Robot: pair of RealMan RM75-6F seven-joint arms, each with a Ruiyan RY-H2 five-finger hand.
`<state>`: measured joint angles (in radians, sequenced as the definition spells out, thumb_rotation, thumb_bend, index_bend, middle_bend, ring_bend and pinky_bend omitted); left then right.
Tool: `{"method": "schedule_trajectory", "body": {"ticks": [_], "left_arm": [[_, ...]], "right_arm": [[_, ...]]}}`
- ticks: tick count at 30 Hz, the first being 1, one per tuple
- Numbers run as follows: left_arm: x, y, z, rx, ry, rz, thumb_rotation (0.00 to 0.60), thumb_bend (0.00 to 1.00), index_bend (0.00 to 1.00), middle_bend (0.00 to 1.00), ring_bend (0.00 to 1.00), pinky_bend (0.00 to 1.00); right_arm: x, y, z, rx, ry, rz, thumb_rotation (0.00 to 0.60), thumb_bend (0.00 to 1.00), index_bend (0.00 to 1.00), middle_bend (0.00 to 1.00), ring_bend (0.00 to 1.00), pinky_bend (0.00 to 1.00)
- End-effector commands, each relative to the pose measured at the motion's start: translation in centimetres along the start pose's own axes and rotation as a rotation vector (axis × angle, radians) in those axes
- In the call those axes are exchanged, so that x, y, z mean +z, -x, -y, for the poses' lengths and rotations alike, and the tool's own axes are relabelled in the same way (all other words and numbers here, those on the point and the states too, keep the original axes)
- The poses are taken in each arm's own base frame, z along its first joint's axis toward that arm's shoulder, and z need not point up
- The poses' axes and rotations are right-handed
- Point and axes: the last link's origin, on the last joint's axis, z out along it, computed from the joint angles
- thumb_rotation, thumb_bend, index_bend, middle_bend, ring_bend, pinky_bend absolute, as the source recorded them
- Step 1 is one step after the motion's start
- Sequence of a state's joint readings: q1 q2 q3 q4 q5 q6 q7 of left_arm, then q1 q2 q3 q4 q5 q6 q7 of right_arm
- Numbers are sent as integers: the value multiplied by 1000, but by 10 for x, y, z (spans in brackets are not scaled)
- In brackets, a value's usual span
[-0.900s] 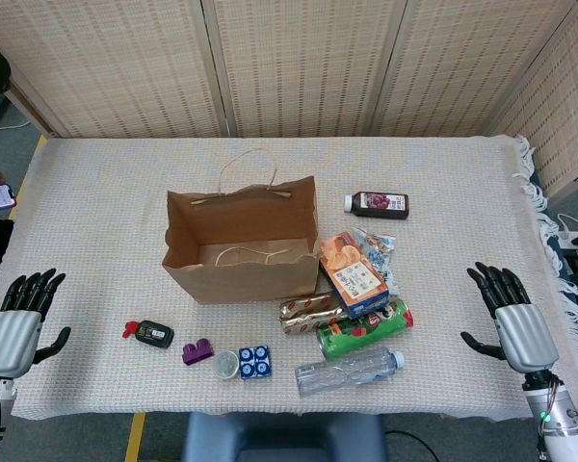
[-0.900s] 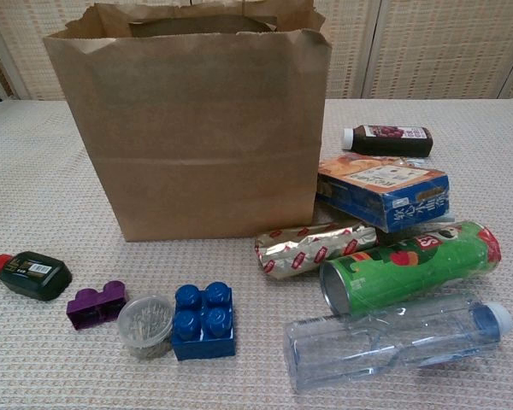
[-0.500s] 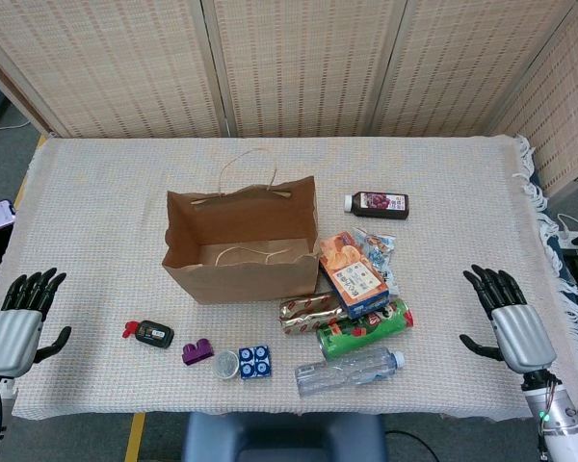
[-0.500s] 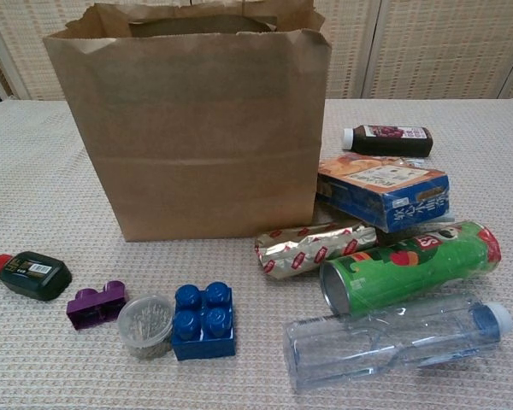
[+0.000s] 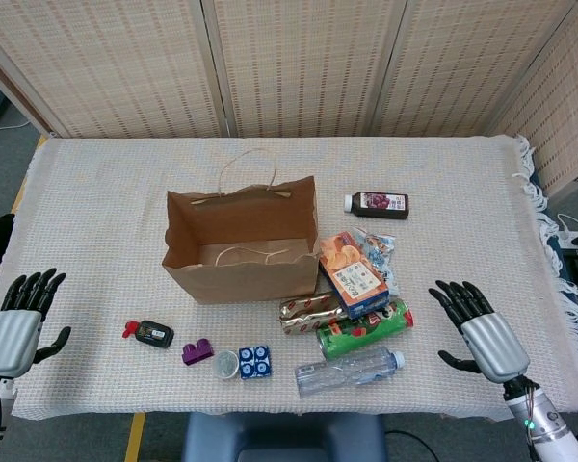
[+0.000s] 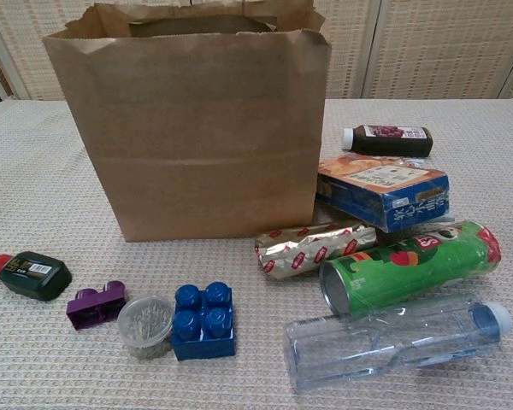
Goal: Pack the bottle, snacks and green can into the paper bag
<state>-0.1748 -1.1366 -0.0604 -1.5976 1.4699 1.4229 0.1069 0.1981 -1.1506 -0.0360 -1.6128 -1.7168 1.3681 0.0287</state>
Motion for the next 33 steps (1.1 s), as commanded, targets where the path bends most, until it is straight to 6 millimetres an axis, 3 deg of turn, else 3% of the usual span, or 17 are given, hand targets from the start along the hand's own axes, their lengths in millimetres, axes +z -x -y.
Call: {"method": "schedule_trajectory", "body": {"ticks": [1, 6, 14, 33], "left_arm": [[0, 0, 0, -1, 0, 0, 600, 339, 42, 0, 0, 0], [0, 0, 0, 0, -2, -2, 600, 341, 42, 0, 0, 0], [0, 0, 0, 3, -4, -2, 600, 339, 42, 0, 0, 0], [0, 0, 0, -1, -3, 0, 600, 339, 42, 0, 0, 0]], "right_arm": [[2, 5, 15, -7, -65, 23, 600, 80, 1, 140, 69, 107], [-1, 22, 34, -63, -159, 133, 600, 80, 6, 190, 122, 177], [-7, 36, 50, -113, -248, 224, 600, 79, 12, 189, 122, 183], [14, 51, 88, -136, -299, 259, 600, 79, 18, 189, 129, 192]]}}
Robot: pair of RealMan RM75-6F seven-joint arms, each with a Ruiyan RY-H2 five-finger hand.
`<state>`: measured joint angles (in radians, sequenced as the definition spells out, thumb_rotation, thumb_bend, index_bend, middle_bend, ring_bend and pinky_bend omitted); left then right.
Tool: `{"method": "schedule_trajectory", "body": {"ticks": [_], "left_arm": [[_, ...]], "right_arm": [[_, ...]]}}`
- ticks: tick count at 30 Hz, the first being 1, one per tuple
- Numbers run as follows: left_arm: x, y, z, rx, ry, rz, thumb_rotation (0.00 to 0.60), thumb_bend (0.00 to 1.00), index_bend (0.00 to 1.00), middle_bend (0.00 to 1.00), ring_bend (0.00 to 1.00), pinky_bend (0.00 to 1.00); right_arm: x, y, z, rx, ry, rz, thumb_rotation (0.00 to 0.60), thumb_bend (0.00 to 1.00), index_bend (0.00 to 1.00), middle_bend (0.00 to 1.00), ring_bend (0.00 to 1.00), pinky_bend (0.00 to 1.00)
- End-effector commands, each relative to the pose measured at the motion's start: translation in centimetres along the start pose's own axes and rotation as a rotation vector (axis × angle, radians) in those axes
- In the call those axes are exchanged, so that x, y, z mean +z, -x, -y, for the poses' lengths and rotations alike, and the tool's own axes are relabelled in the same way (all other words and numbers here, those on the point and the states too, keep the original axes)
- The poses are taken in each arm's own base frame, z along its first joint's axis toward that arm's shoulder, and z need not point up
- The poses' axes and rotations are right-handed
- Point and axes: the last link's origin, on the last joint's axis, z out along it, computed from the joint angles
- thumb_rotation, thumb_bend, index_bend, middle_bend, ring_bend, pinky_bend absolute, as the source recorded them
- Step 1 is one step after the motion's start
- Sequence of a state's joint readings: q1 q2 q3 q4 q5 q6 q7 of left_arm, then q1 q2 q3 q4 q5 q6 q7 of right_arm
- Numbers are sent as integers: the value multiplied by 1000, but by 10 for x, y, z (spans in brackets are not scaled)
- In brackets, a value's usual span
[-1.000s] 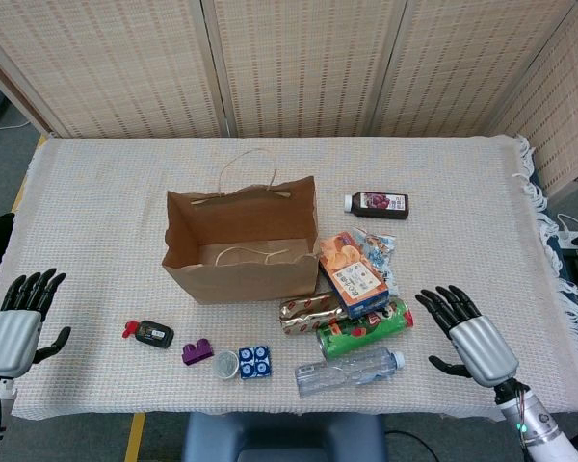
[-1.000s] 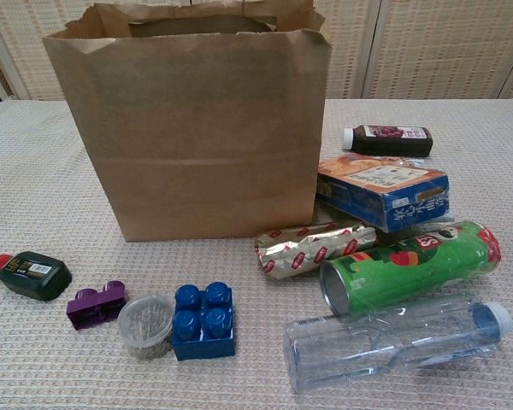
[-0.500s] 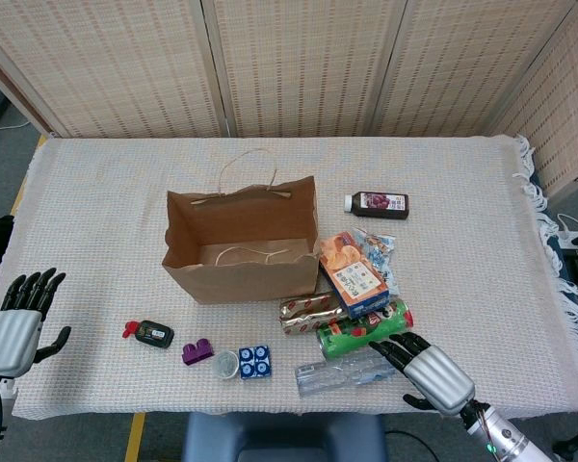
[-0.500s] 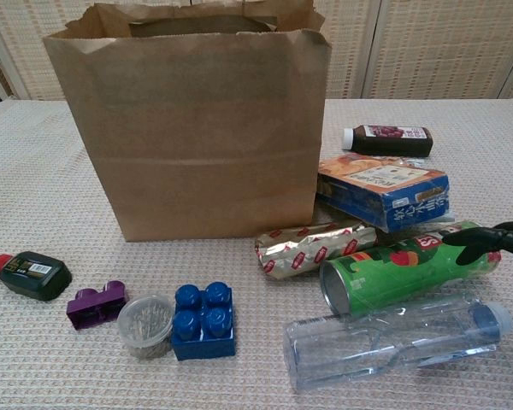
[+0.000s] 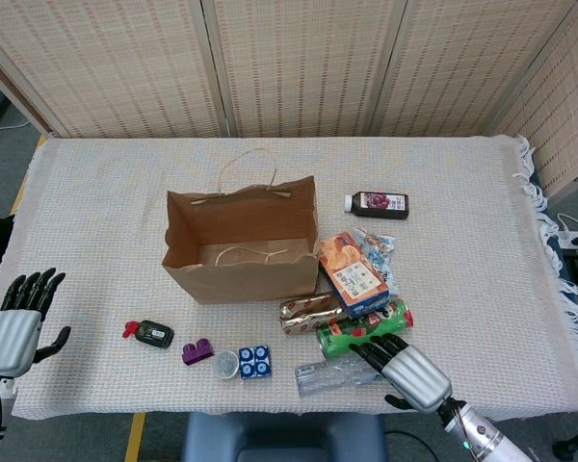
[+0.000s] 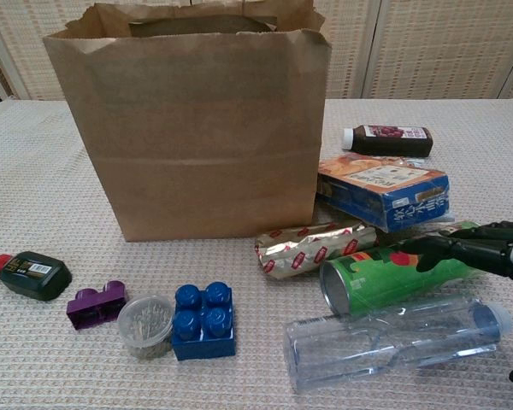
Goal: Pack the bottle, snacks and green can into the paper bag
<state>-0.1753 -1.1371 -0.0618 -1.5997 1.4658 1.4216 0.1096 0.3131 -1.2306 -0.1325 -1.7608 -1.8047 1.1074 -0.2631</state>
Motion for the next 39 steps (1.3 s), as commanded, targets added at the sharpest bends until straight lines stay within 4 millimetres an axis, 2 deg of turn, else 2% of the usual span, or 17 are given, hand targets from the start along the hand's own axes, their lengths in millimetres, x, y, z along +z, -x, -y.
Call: {"method": "schedule_trajectory", "body": {"ticks": [1, 11, 31, 35, 39], "left_arm": [[0, 0, 0, 0, 1, 0, 600, 340, 42, 0, 0, 0], [0, 0, 1, -3, 5, 3, 600, 340, 42, 0, 0, 0], [1, 0, 1, -7, 8, 6, 600, 340, 42, 0, 0, 0], [1, 0, 1, -7, 9, 6, 600, 339, 42, 0, 0, 0], [1, 0, 1, -8, 9, 6, 600, 340, 42, 0, 0, 0]], "right_arm": [[7, 1, 7, -1, -13, 11, 600, 79, 18, 189, 130, 193], [23, 7, 21, -14, -25, 46, 600, 79, 20, 189, 129, 194], [40, 26, 32, -73, -18, 126, 600, 80, 41, 192, 159, 239], [45, 28, 33, -98, 3, 116, 600, 79, 54, 198, 167, 280], [49, 30, 35, -113, 26, 102, 600, 79, 118, 257, 242, 362]]}}
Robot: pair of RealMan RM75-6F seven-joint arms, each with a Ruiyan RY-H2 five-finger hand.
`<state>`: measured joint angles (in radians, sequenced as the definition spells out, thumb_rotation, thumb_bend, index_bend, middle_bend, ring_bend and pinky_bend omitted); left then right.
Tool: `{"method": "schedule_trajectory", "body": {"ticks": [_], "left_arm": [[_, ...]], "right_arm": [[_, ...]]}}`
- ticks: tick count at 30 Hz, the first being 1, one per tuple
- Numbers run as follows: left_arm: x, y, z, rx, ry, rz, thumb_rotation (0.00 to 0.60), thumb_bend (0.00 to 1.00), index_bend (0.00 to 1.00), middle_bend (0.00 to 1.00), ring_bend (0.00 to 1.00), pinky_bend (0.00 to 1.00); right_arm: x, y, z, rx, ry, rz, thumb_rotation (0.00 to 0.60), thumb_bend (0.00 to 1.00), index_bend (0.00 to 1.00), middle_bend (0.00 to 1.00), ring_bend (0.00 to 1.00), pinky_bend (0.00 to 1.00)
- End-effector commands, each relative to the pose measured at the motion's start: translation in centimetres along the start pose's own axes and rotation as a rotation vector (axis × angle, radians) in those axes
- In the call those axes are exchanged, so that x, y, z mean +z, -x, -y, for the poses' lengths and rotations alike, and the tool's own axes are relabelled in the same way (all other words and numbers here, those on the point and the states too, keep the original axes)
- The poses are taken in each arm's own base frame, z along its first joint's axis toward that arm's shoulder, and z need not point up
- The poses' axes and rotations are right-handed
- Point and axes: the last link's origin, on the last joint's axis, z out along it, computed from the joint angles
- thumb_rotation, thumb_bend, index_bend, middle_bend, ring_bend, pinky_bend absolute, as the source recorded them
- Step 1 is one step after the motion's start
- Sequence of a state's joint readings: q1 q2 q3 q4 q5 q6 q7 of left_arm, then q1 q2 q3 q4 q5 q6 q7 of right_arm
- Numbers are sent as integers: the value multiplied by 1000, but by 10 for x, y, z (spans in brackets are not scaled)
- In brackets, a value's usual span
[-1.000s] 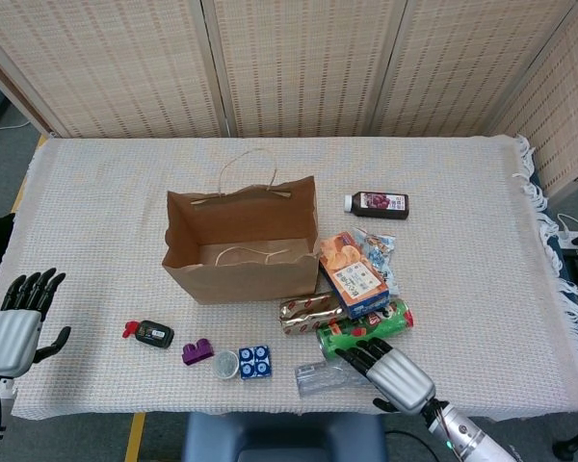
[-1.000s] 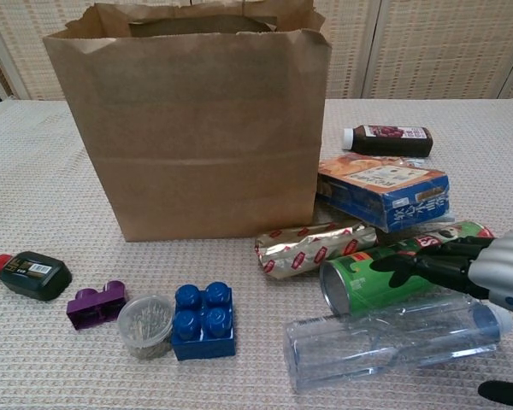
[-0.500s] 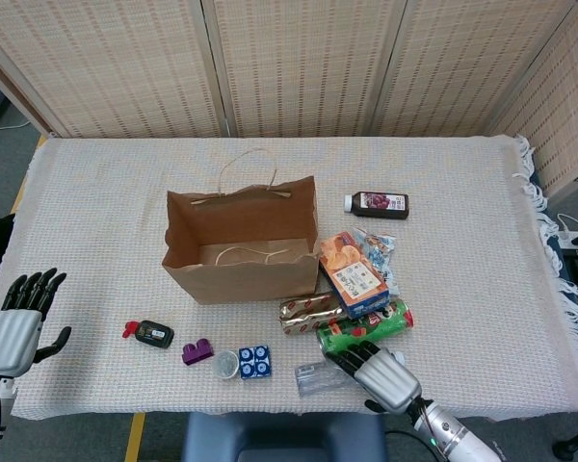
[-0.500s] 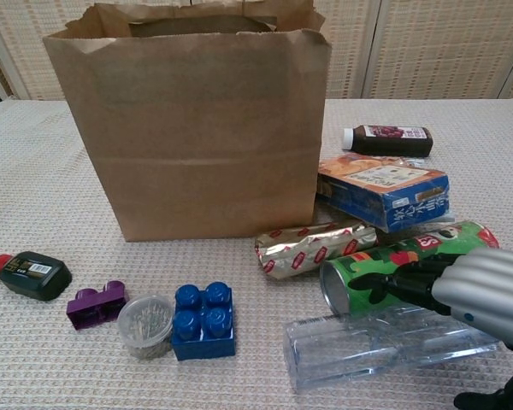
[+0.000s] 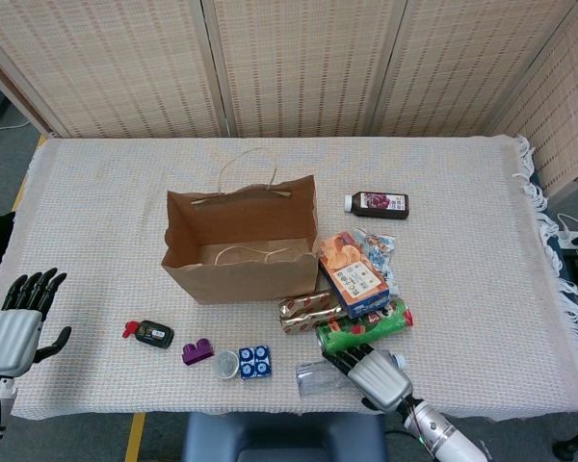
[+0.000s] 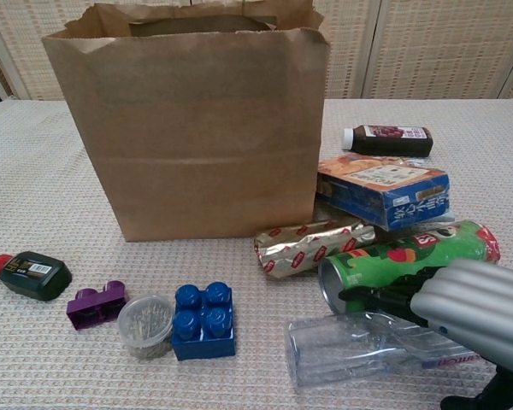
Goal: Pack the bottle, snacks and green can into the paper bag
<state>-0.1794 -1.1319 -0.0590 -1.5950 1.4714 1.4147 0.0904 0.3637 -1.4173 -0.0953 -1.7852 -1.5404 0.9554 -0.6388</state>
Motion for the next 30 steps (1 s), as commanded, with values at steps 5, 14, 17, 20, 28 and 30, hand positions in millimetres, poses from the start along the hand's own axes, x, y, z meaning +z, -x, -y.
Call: {"method": "schedule_trajectory", "body": {"ticks": [5, 14, 17, 20, 28, 30], "left_arm": [[0, 0, 0, -1, 1, 1, 600, 340, 42, 0, 0, 0], [0, 0, 0, -1, 2, 1, 600, 339, 42, 0, 0, 0], [0, 0, 0, 0, 2, 0, 600, 340, 42, 0, 0, 0], [0, 0, 0, 0, 1, 0, 600, 339, 42, 0, 0, 0], [0, 0, 0, 2, -1, -1, 600, 340, 41, 0, 0, 0], [0, 0, 0, 1, -1, -1, 600, 340, 41, 0, 0, 0]], "right_arm": [[5, 2, 2, -27, 34, -12, 600, 112, 321, 403, 422, 494], [-1, -7, 2, 0, 24, -74, 600, 226, 574, 585, 610, 662], [-4, -17, 2, 31, 19, -111, 600, 226, 575, 585, 610, 662], [-8, -31, 0, 69, 15, -167, 600, 226, 575, 586, 609, 662], [-17, -94, -14, 102, 31, -392, 600, 226, 574, 586, 610, 662], [-19, -118, -20, 104, 46, -462, 600, 226, 574, 586, 610, 662]]}}
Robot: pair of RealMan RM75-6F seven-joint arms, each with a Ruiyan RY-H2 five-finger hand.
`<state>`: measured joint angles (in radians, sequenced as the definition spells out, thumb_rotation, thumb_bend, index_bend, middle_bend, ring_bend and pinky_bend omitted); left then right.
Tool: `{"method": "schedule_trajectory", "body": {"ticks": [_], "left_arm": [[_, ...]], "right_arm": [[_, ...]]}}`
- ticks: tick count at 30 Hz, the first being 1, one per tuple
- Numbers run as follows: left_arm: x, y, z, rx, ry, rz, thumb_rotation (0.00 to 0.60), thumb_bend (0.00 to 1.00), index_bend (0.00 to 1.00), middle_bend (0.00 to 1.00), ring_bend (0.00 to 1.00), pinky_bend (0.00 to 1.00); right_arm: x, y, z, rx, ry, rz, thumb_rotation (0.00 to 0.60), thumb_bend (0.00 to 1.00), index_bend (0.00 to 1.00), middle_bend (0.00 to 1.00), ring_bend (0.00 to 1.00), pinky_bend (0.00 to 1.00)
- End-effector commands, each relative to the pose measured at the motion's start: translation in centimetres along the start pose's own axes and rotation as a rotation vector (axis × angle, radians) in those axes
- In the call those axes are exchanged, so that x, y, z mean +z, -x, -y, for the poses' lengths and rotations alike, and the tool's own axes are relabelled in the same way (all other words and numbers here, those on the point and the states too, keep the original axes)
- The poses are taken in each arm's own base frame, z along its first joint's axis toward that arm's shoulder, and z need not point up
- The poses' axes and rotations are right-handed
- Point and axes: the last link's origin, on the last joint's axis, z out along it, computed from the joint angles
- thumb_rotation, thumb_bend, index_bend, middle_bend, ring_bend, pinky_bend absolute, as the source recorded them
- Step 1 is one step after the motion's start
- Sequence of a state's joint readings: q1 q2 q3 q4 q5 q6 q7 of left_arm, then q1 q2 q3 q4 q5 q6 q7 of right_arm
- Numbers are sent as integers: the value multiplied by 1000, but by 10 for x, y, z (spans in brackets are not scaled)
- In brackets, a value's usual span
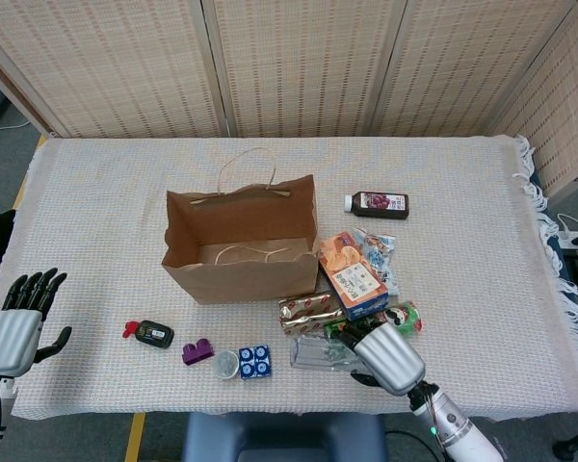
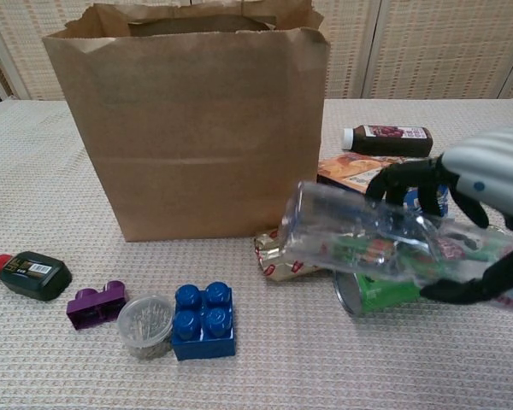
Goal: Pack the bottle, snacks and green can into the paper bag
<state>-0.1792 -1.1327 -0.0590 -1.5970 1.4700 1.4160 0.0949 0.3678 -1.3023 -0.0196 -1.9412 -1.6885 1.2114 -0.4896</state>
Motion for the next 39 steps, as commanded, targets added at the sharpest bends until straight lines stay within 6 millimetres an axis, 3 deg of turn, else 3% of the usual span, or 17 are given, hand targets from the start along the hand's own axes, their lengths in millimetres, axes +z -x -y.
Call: {"method": "schedule_trajectory", "body": {"ticks": [1, 7, 10, 13, 20, 27, 32, 39], "left_arm": [[0, 0, 0, 0, 0, 0, 600, 339, 42, 0, 0, 0], [1, 0, 0, -2, -1, 2, 600, 340, 42, 0, 0, 0], [1, 0, 0, -2, 0, 3, 600, 339, 42, 0, 0, 0], [1, 0, 0, -2, -1, 4, 600, 340, 42, 0, 0, 0], [3, 0, 0, -7, -2, 7, 600, 340, 43, 0, 0, 0], [8, 0, -1, -12, -6, 16, 600, 340, 46, 0, 0, 0], [10, 0, -1, -20, -12, 20, 600, 340, 50, 0, 0, 0], [9, -1, 1, -30, -6, 21, 600, 341, 54, 0, 0, 0]], "right_arm": [[12, -41, -5, 8, 12, -122, 600, 226, 574, 586, 610, 662], [40, -111, -10, 67, 60, -294, 600, 226, 575, 586, 610, 662], [47, -125, -9, 72, 67, -328, 600, 226, 574, 586, 610, 662], [76, -159, -7, 73, 87, -419, 600, 226, 574, 586, 610, 662], [136, -191, 12, 60, 108, -493, 600, 226, 572, 586, 610, 662], [200, -198, 44, 89, 113, -500, 600, 225, 566, 586, 609, 662], [240, -185, 63, 63, 125, -450, 600, 225, 554, 586, 608, 662], [263, -154, 75, 21, 131, -377, 600, 225, 498, 586, 561, 643]]}}
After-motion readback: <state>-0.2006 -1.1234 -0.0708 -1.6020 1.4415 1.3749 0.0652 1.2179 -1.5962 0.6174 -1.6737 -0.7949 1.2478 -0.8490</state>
